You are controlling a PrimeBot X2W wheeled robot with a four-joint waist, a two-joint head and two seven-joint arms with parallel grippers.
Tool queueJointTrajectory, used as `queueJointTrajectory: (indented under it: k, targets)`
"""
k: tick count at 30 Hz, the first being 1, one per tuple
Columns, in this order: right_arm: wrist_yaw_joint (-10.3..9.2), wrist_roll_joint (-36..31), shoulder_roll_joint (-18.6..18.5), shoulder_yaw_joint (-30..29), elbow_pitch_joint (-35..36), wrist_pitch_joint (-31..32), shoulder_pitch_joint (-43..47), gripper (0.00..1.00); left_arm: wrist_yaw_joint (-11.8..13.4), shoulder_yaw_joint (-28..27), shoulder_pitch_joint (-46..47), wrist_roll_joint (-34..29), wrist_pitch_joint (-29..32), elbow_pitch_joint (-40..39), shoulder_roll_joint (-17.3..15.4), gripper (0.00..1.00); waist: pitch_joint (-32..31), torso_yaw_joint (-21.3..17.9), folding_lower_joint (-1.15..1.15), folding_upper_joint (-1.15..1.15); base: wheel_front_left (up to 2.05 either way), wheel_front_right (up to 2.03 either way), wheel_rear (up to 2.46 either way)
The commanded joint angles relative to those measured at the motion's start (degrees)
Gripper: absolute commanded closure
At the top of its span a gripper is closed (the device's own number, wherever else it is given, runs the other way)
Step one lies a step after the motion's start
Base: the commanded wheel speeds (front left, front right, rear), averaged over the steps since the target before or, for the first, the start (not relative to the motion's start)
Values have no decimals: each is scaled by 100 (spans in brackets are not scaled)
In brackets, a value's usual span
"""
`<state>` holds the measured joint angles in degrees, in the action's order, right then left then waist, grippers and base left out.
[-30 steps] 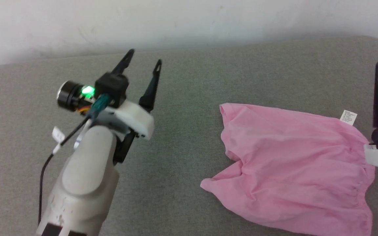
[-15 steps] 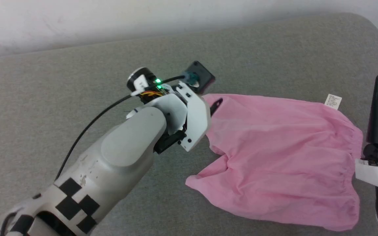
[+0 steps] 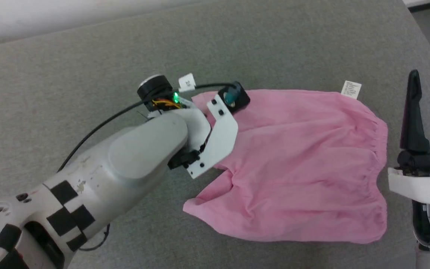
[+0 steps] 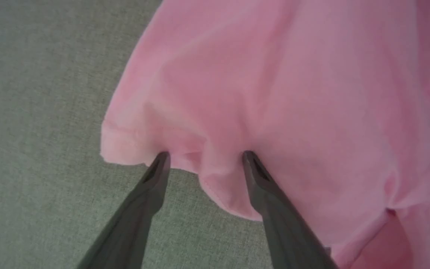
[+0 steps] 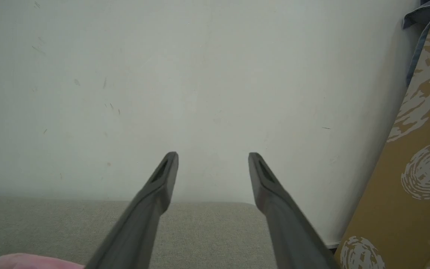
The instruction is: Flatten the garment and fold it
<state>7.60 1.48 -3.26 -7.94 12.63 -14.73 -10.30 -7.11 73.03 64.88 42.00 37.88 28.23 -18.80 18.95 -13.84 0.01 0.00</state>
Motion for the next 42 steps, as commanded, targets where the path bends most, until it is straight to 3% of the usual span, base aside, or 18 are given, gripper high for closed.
queueJointTrajectory:
  k: [1,6,9,10,11,17,25,35,38,42]
  targets:
    - [-11,-18,32,41,-16,-27,-132,0,-37,28,-141,-127,180,-118,-80,0,305,-290,-1,0,0,0,0]
    - [-11,32,36,137,-154,-27,-262,0,-37,30,-618,-682,985,-645,-295,0,445,-400,-1,0,0,0,0]
    - [-11,41,36,141,-202,-27,-293,0,-37,31,-811,-774,1093,-923,-471,0,448,-375,-1,0,0,0,0]
    - [-11,37,37,122,-216,-27,-290,0,-37,31,-797,-764,985,-948,-499,75,430,-335,-1,0,0,0,0]
    - [-11,34,37,123,-236,-27,-291,0,-37,31,-779,-777,888,-976,-518,100,404,-298,-1,0,0,0,0]
    - [-11,-57,37,88,-230,-27,-225,0,-37,31,-572,-883,92,-1259,-638,100,126,-17,-1,0,0,0,0]
    - [-11,-162,37,-195,-138,-27,183,0,-22,-164,-227,-600,-1833,-1115,-1246,100,-419,705,-1,0,0,0,0]
    - [-11,-184,38,-230,-231,-27,504,0,760,-481,-1262,-356,-2670,-1319,-2162,100,-775,1248,-1,0,0,0,0]
    - [-11,-188,38,-251,-271,-27,597,0,956,-426,-1832,-137,-2794,-1339,-2177,100,-850,1336,-1,0,0,0,0]
    - [-11,-201,38,-256,-350,-27,684,0,1028,-303,-2564,182,-2930,-1244,-1934,100,-936,1399,-1,0,0,0,0]
